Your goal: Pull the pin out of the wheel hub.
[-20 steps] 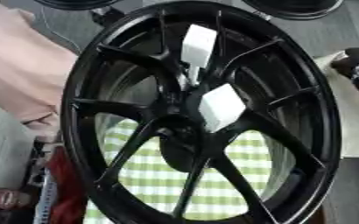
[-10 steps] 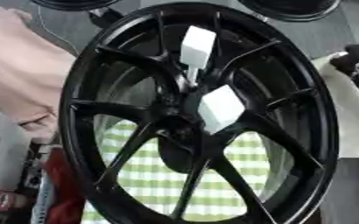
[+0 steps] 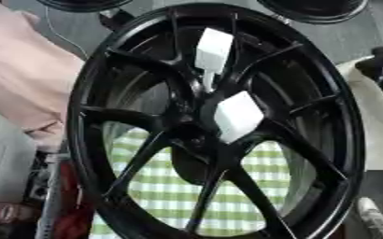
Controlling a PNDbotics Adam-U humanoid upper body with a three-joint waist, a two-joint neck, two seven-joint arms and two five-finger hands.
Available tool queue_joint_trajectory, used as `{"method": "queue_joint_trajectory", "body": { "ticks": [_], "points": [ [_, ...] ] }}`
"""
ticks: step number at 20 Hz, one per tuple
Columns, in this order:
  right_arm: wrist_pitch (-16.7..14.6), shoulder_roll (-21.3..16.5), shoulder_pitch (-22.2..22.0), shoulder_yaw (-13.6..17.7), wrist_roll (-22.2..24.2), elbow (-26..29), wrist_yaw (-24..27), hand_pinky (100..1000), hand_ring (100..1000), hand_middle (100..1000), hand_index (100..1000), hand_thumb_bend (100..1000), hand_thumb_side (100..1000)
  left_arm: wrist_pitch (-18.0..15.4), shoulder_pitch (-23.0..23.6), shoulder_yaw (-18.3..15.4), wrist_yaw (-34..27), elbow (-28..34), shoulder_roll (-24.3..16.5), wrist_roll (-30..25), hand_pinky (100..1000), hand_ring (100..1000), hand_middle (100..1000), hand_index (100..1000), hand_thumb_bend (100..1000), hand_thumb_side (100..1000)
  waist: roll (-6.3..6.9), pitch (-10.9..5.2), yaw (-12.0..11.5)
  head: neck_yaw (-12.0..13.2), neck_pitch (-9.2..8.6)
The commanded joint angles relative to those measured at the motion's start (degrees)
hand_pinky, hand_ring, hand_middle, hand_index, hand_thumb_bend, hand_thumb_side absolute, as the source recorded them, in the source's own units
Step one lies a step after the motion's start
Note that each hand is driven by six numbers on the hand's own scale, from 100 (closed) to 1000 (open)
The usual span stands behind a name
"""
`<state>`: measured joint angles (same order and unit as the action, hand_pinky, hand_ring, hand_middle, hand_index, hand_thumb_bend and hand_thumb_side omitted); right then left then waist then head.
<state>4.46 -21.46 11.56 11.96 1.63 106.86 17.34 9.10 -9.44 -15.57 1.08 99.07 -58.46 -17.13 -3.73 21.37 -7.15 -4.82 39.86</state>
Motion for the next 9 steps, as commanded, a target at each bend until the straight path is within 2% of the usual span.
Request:
{"method": "queue_joint_trajectory", "body": {
  "ticks": [1, 4, 7, 9],
  "points": [
    [-0.1, -1.3, 0.3, 0.6, -0.2, 1.5, 0.3, 907, 739, 579, 687, 183, 365, -1.2, -0.8, -1.4, -3.6, 2.8, -0.9, 3.5, 867, 730, 746, 883, 100, 610, 0.35, -1.67, -0.1, -0.1, -0.59],
    [-0.1, -1.5, 0.6, 0.5, -0.3, 1.7, 0.5, 906, 738, 579, 687, 183, 362, -3.6, -1.6, -0.9, -9.6, 7.7, 0.8, 10.6, 854, 689, 708, 864, 100, 619, 0.24, -1.79, -0.1, 0.1, -0.75],
    [-0.2, -1.8, 1.1, 0.2, -0.2, 1.9, 0.7, 905, 738, 579, 686, 181, 359, -5.9, -2.4, 0.2, -15.6, 13.7, 4.2, 18.8, 851, 676, 695, 860, 100, 644, 0.04, -1.86, 0.0, 0.2, -0.98],
    [-0.2, -2.0, 1.3, 0.1, -0.2, 2.1, 0.8, 905, 738, 579, 686, 181, 357, -9.2, -3.6, 1.0, -19.1, 15.1, 7.2, 22.8, 852, 680, 698, 860, 100, 672, -0.09, -1.88, 0.1, 0.2, -1.24]
  ]
}}
